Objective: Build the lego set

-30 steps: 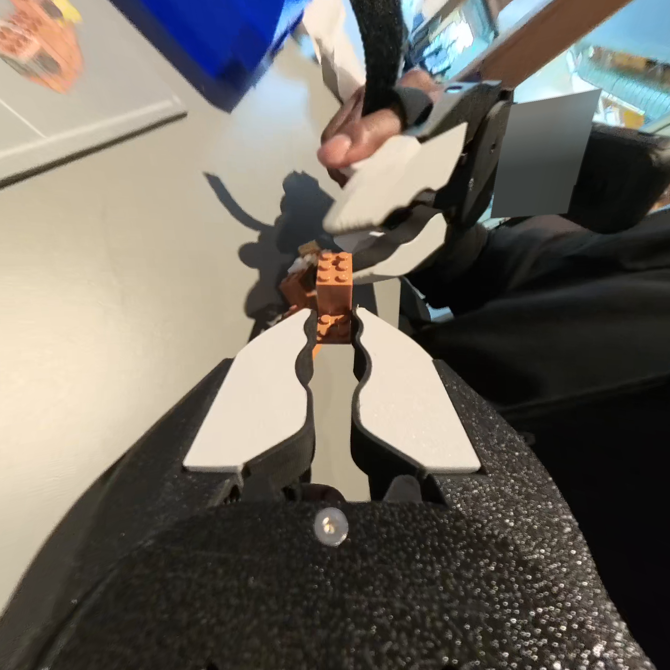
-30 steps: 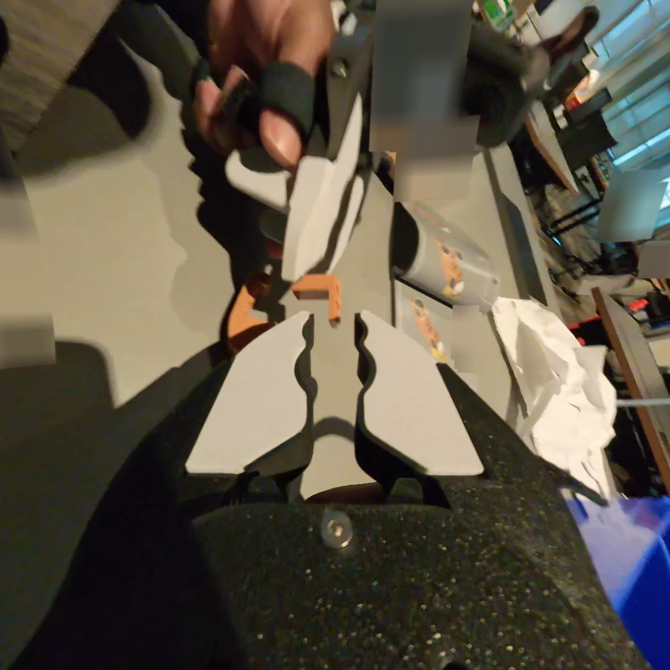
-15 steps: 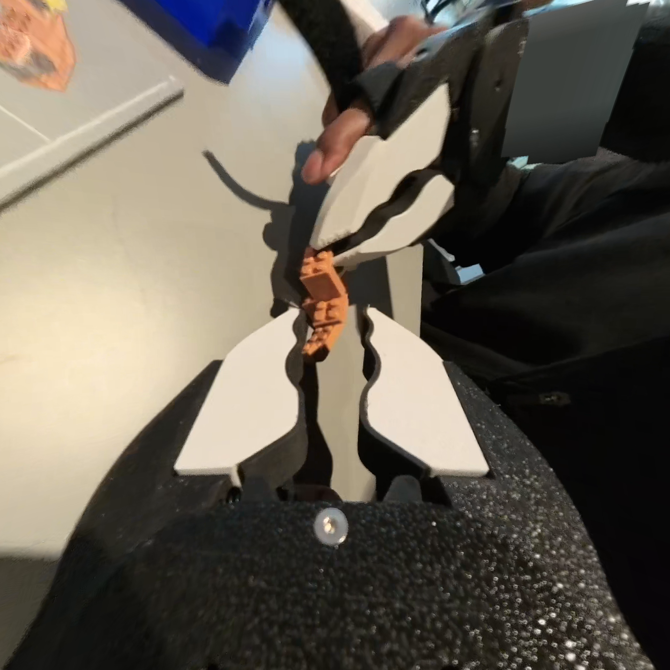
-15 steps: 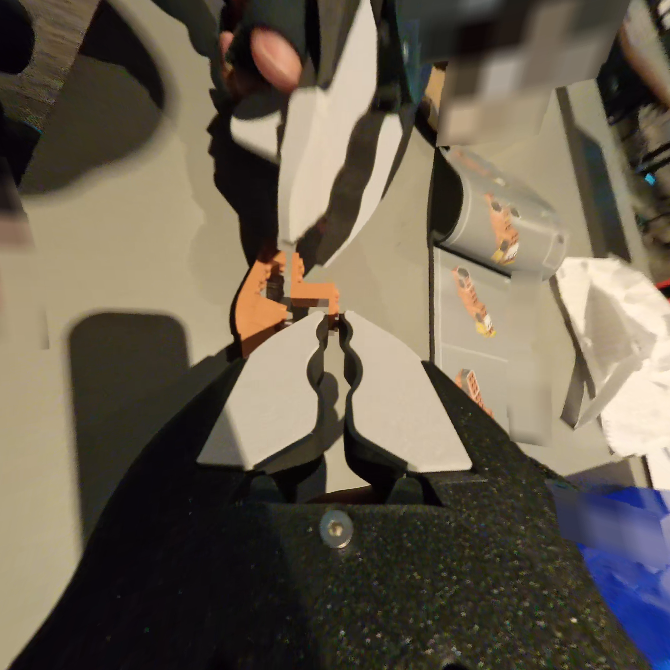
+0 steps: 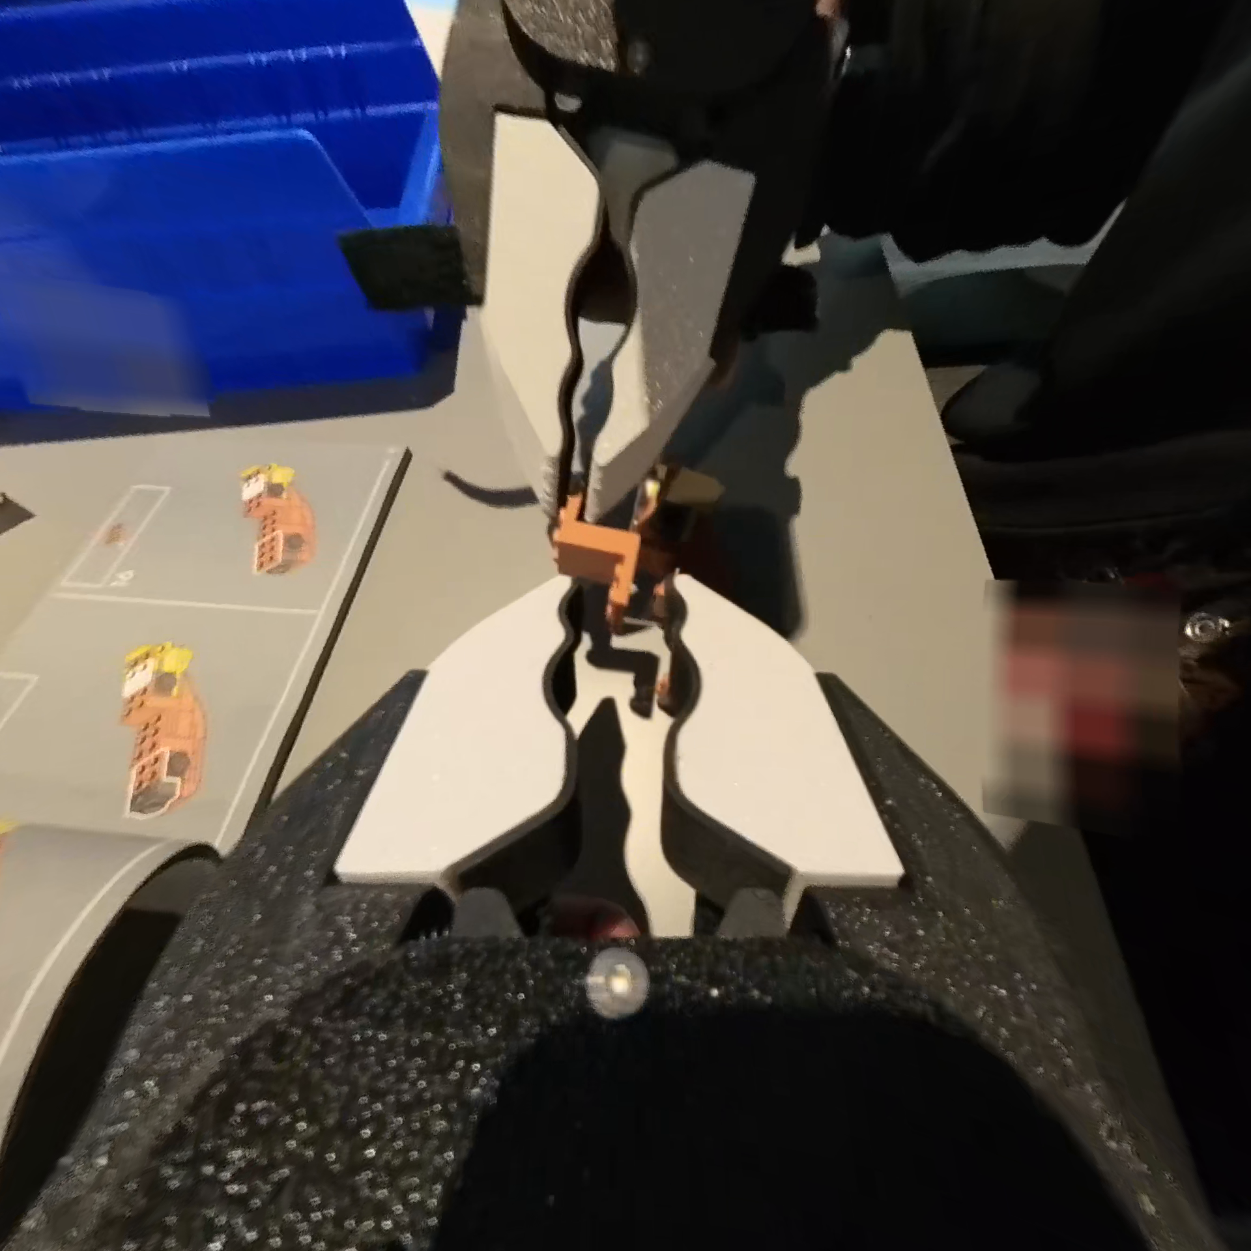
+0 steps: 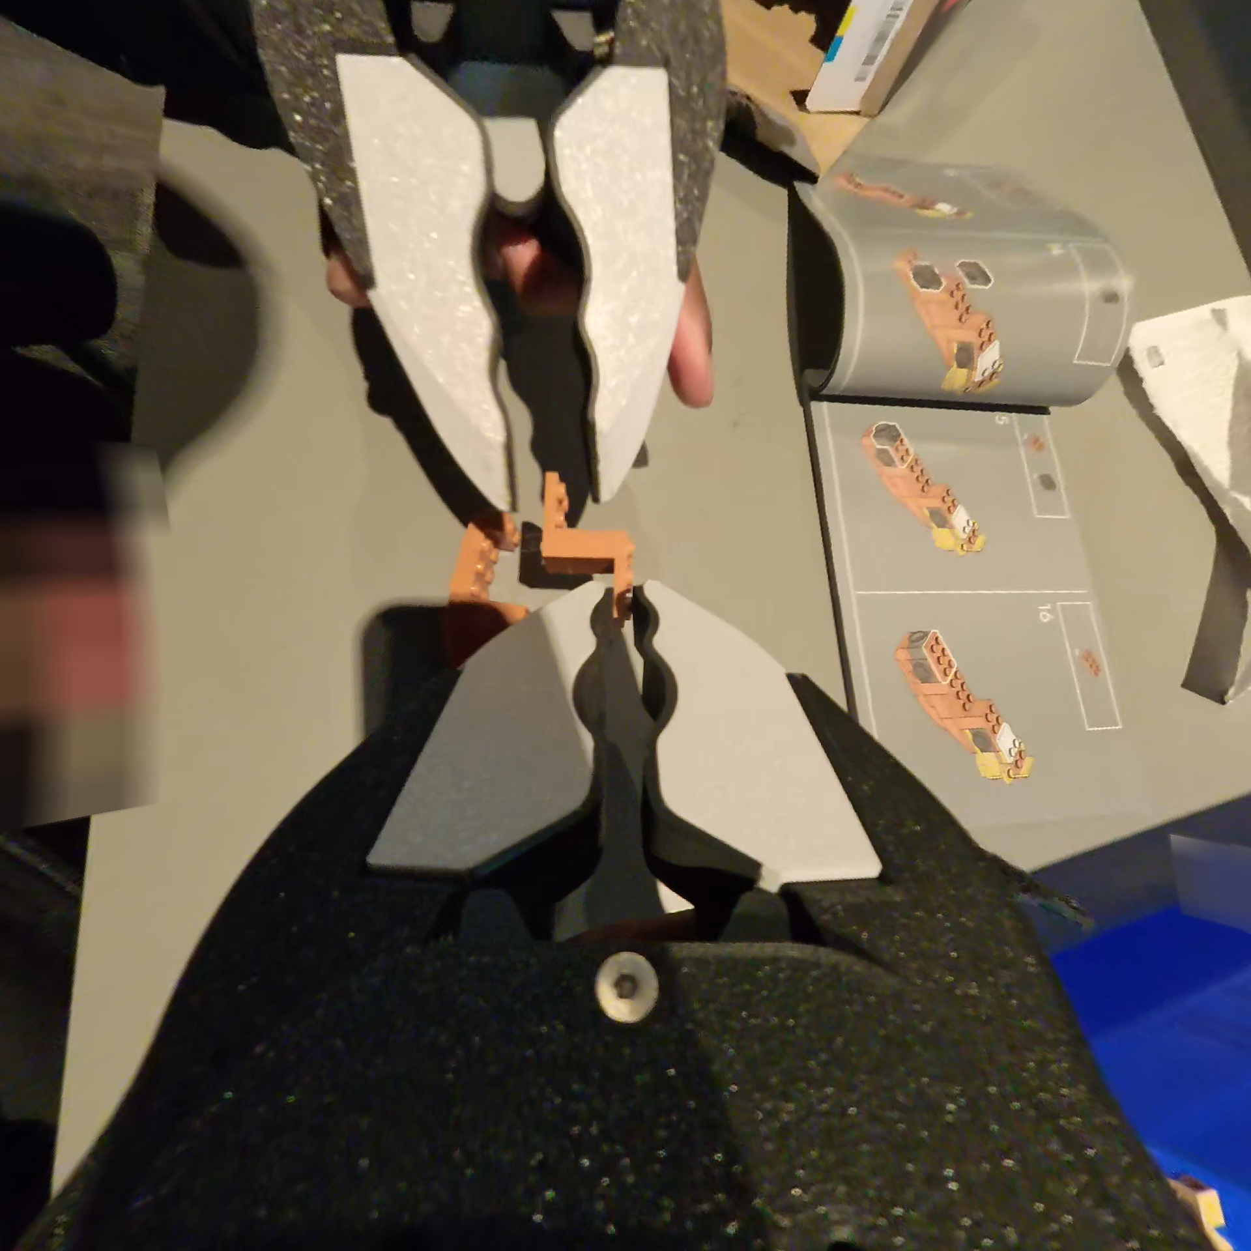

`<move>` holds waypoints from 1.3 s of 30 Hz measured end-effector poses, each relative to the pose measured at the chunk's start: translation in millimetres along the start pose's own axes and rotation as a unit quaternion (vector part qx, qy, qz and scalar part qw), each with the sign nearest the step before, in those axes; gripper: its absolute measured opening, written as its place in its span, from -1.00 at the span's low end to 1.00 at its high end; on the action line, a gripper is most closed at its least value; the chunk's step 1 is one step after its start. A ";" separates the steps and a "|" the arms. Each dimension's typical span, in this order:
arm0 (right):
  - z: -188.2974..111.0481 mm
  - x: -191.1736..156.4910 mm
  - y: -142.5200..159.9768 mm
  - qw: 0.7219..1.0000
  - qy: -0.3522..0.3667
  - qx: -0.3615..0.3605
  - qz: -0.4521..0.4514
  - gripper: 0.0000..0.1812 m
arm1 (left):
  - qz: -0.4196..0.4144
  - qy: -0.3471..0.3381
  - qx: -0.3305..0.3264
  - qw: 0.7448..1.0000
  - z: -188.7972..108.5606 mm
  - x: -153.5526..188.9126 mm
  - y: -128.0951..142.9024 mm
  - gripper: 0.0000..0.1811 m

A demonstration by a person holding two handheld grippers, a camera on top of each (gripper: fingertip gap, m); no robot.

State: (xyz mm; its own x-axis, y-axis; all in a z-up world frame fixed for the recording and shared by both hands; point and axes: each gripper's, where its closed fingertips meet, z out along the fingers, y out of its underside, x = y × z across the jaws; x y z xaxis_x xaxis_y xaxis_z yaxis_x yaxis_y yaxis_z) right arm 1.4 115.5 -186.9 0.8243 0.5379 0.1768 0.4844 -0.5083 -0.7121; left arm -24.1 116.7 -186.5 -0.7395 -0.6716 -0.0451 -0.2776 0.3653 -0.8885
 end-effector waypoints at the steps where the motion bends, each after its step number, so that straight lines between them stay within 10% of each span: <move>1: 0.5 -1.5 0.2 1.000 0.000 -0.002 0.000 -0.95 | 0.001 0.003 0.002 1.000 1.5 0.0 -1.0 -0.80; 17: -23.1 -27.3 44.6 0.998 0.016 0.024 0.056 -0.41 | 0.086 0.097 -0.017 0.991 0.5 10.8 8.2 -0.95; 39: -2.4 -23.0 52.8 0.999 0.034 0.021 -0.028 -0.57 | 0.133 0.144 -0.079 0.977 11.8 17.3 24.3 -0.95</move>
State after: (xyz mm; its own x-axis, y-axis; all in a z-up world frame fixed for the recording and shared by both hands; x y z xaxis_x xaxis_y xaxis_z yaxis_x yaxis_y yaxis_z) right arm 8.7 74.7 -226.9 0.8144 0.5178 0.2619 0.5194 -0.4494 -0.7268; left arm -36.4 106.3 -214.3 -0.9341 -0.3383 -0.1141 -0.1263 0.6118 -0.7809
